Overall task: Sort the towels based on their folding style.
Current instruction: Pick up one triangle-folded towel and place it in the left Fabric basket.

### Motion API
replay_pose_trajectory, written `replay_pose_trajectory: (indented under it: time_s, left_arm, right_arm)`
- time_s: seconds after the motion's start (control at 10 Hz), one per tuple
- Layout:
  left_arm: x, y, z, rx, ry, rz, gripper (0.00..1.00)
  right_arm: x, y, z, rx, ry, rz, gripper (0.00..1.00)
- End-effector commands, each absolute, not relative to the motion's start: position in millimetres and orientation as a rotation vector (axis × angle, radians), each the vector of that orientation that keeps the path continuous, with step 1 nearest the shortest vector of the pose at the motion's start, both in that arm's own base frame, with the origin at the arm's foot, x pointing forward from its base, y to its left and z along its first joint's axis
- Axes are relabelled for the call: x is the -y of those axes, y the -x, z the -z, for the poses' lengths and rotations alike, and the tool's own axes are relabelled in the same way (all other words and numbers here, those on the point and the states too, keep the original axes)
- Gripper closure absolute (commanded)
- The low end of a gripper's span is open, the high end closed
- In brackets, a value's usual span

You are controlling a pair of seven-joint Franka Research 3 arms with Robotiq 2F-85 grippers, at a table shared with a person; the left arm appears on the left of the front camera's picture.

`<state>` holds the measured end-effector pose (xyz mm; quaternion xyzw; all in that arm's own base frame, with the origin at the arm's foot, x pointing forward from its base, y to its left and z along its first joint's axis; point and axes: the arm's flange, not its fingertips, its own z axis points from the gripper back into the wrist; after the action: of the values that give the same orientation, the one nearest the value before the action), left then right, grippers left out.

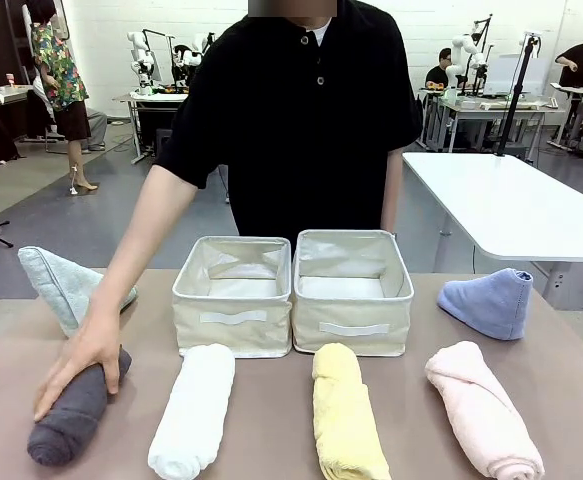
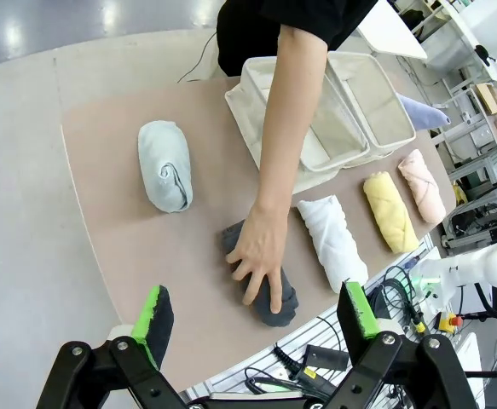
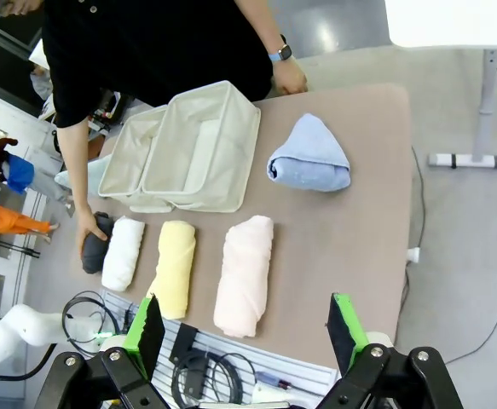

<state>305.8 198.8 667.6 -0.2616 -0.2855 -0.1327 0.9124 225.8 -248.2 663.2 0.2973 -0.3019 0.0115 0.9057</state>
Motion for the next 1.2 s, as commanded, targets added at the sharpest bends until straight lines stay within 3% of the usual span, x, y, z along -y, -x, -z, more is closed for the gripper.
replay_pose_trajectory:
  time_s: [0.0, 0.3, 0.6, 0.8, 1.1]
  left_arm:
    - [-198, -307, -669, 0.601, 0.547, 0.274, 0.0]
    - [-199, -306, -668, 0.588, 0.539, 0.273, 0.0]
    - [-159, -357, -650, 0.415, 0.304, 0.366, 0.0]
    - [-126, -398, -606, 0.267, 0.115, 0.415, 0.0]
    - [-83, -441, -528, 0.13, 0.085, 0.436, 0.0]
  right_arm:
    - [247, -225, -662, 0.633, -0.629, -0.038, 0.0]
    - [247, -225, -662, 0.633, -0.629, -0.038, 0.0]
    - [247, -225, -662, 0.633, -0.629, -0.038, 0.0]
    - [247, -225, -662, 0.633, -0.629, -0.038, 0.0]
    - [247, -225, -662, 0.633, -0.629, -0.038, 0.0]
